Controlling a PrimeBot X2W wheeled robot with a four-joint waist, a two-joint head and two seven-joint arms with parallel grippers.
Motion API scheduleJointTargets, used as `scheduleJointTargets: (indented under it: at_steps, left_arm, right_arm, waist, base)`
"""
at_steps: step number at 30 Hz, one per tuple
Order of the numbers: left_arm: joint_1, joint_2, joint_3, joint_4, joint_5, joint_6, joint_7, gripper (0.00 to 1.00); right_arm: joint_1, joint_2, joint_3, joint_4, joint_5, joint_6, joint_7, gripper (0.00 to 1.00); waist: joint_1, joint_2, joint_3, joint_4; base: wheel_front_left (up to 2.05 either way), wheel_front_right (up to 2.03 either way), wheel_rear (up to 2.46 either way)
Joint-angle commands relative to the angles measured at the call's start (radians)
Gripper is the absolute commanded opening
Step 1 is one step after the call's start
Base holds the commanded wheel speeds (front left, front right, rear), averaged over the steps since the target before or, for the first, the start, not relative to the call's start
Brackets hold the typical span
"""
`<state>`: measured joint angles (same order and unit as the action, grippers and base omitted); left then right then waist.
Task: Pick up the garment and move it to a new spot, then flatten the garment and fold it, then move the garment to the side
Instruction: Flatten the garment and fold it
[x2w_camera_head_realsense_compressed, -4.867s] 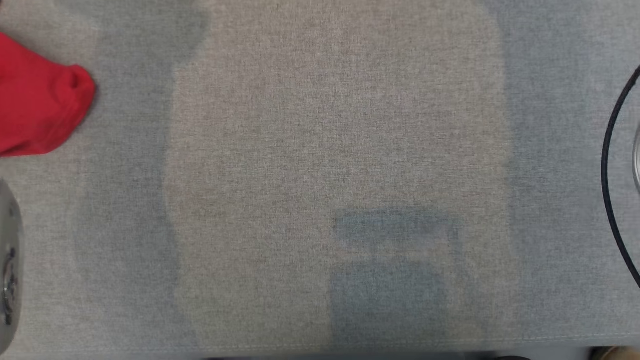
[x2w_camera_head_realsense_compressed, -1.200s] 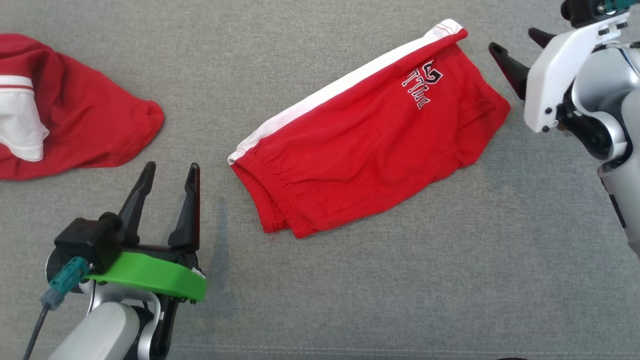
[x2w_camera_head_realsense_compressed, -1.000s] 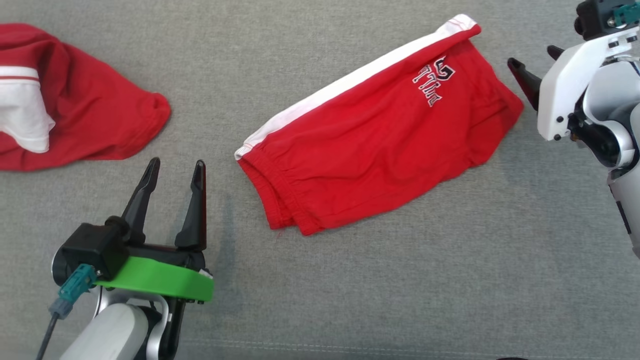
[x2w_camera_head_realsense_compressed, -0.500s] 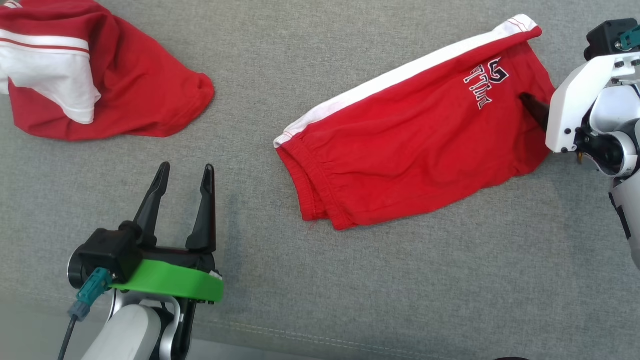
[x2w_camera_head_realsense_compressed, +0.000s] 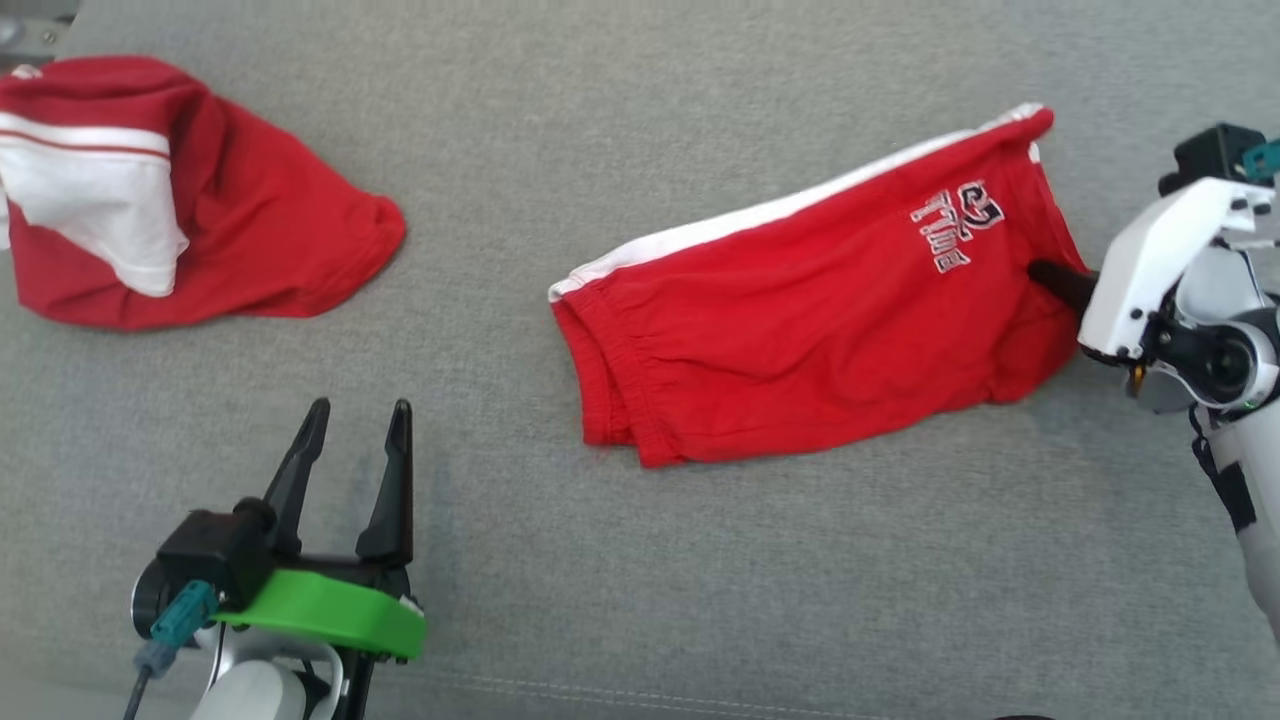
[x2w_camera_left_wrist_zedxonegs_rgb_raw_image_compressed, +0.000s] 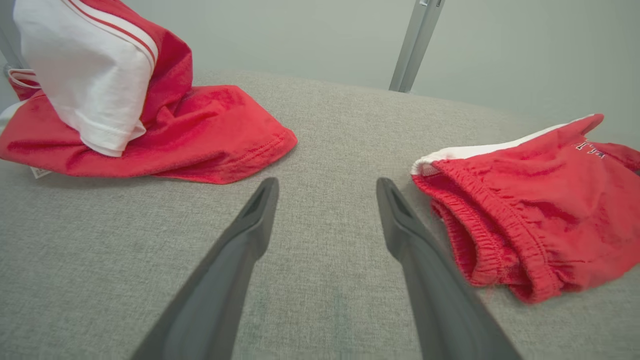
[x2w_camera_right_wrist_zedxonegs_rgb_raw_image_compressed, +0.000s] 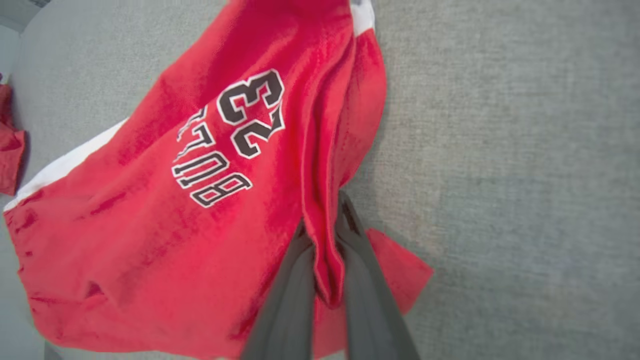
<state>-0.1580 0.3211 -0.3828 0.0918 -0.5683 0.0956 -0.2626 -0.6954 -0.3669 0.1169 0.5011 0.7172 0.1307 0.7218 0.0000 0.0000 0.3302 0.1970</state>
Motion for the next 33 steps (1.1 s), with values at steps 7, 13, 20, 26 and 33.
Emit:
scheduleJointTargets:
  at_steps: [7, 13, 20, 26, 33]
  left_arm:
    - [0.07, -0.009, 0.011, 0.019, 0.005, -0.04, -0.003, 1.0]
    - [0.098, -0.025, 0.003, 0.037, 0.032, -0.081, -0.003, 1.0]
    - [0.115, -0.055, 0.004, 0.05, 0.054, -0.1, -0.003, 1.0]
    - [0.114, -0.097, 0.009, 0.057, 0.07, -0.114, -0.003, 1.0]
    - [0.089, -0.11, 0.01, 0.074, 0.09, -0.136, -0.003, 1.0]
  right_arm:
    - [0.117, -0.016, -0.096, 0.002, 0.029, 0.0, 0.008, 0.0]
    - [0.203, 0.0, -0.195, 0.02, 0.016, 0.0, -0.055, 0.0]
    - [0.238, -0.05, -0.258, -0.041, -0.006, 0.0, -0.103, 0.0]
    - [0.236, -0.063, -0.107, -0.327, 0.016, 0.0, -0.01, 0.0]
    - [0.172, 0.008, 0.09, -0.468, 0.009, 0.0, 0.035, 0.0]
  waist:
    - [0.0, 0.0, -0.105, -0.115]
    - [0.0, 0.0, -0.112, -0.147]
    - [0.0, 0.0, -0.119, -0.158]
    - [0.0, 0.0, -0.106, -0.173]
    - [0.0, 0.0, -0.085, -0.181]
  base:
    - [0.0, 0.0, 0.0]
    - [0.0, 0.0, 0.0]
    - [0.0, 0.0, 0.0]
    - [0.0, 0.0, 0.0]
    - [0.0, 0.0, 0.0]
